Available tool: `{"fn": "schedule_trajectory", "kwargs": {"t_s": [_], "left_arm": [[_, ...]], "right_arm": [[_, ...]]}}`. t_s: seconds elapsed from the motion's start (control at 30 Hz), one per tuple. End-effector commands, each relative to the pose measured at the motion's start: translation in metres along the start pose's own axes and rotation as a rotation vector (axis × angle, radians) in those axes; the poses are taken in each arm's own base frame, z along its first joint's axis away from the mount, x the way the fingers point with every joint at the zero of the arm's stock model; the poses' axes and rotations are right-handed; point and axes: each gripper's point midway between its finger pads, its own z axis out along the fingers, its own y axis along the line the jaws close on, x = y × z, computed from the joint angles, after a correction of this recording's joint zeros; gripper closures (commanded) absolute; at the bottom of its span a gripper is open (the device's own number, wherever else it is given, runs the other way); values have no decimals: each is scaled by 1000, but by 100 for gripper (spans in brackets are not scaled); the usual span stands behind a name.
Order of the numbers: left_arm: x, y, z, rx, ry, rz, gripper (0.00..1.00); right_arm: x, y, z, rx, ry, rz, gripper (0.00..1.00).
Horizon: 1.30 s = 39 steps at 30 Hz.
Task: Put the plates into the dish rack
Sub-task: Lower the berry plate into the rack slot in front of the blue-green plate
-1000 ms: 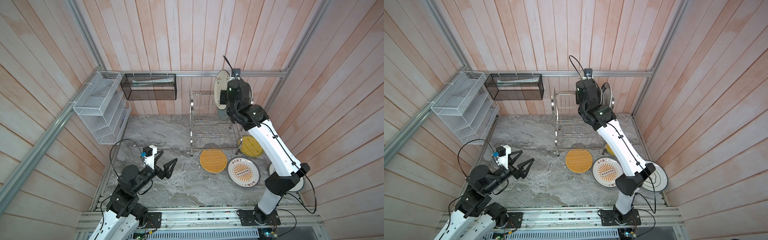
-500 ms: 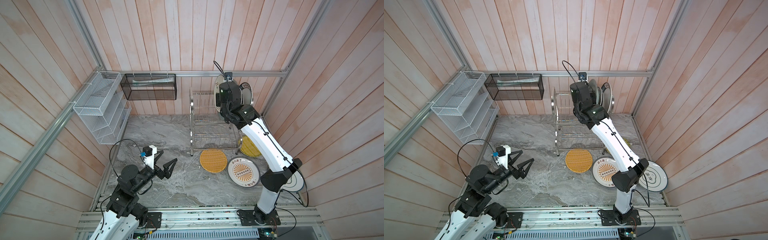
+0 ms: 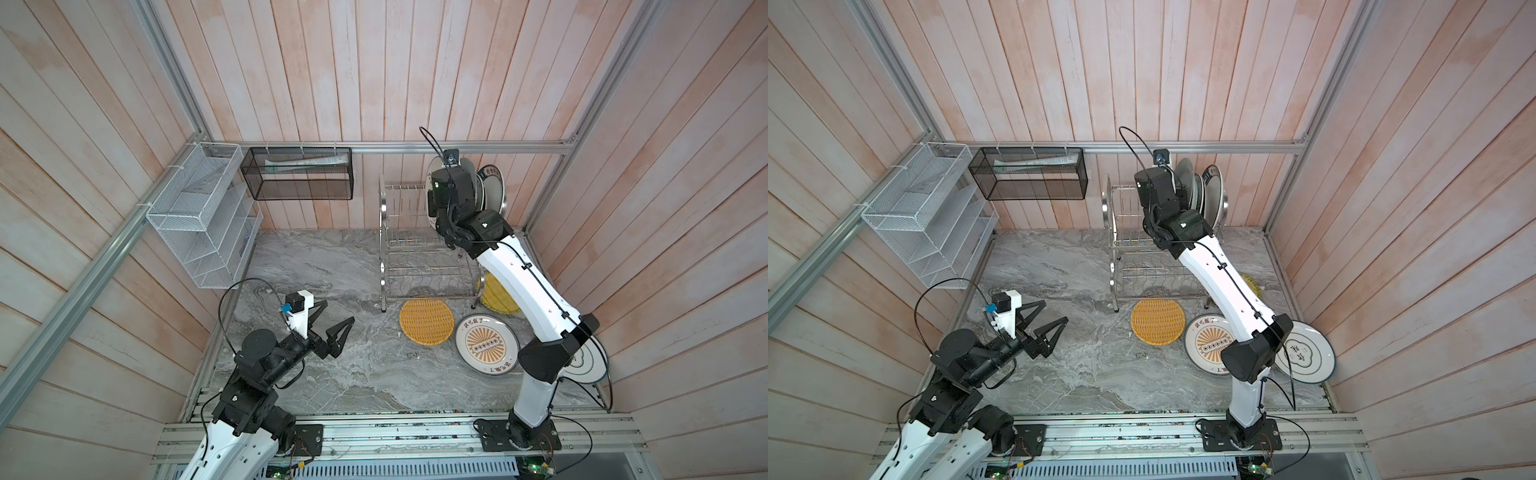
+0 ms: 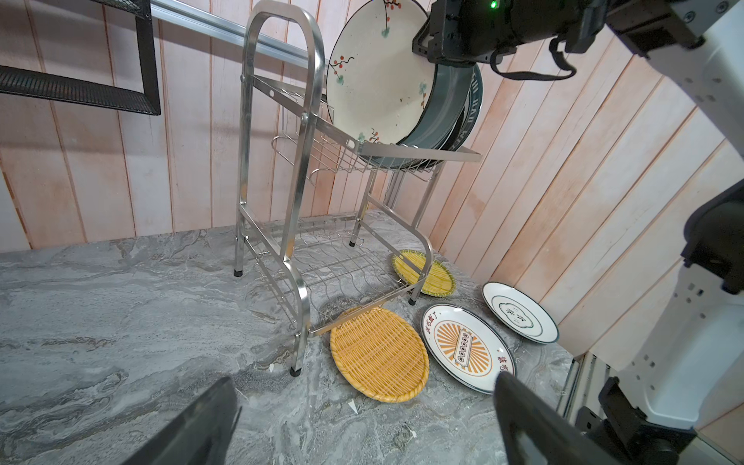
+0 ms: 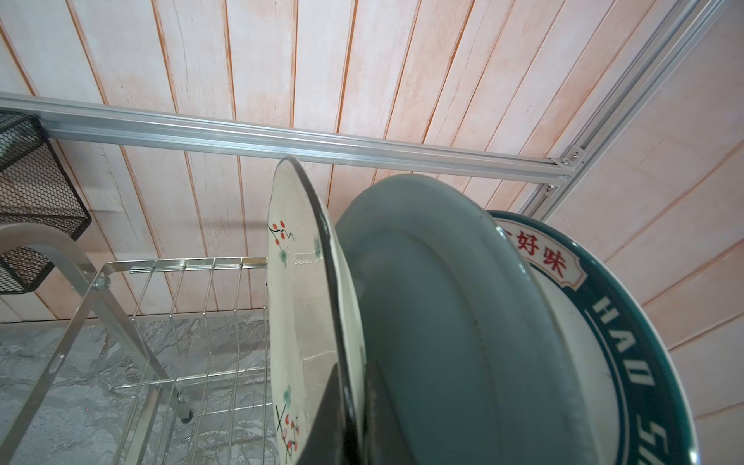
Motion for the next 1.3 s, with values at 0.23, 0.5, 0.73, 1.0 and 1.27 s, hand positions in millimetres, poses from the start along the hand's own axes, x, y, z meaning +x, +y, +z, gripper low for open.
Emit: {"fn": "schedule_trajectory", "kwargs": {"t_s": [0.23, 0.5, 0.73, 1.0, 1.27], "left_arm": [[-1, -1, 0, 10, -7, 2, 0], [-1, 0, 0, 11, -8, -2, 0], [0, 0, -1, 12, -7, -4, 0], [0, 0, 0, 12, -5, -5, 0], [1, 1, 1, 10, -3, -10, 0]], "right_arm": [[-12, -2, -13, 22, -43, 91, 100], [2, 2, -13, 18, -17, 83, 100], [5, 1, -15, 13, -10, 79, 100], [1, -6, -25, -5, -27, 82, 100], [3, -4, -29, -14, -22, 64, 99]]}}
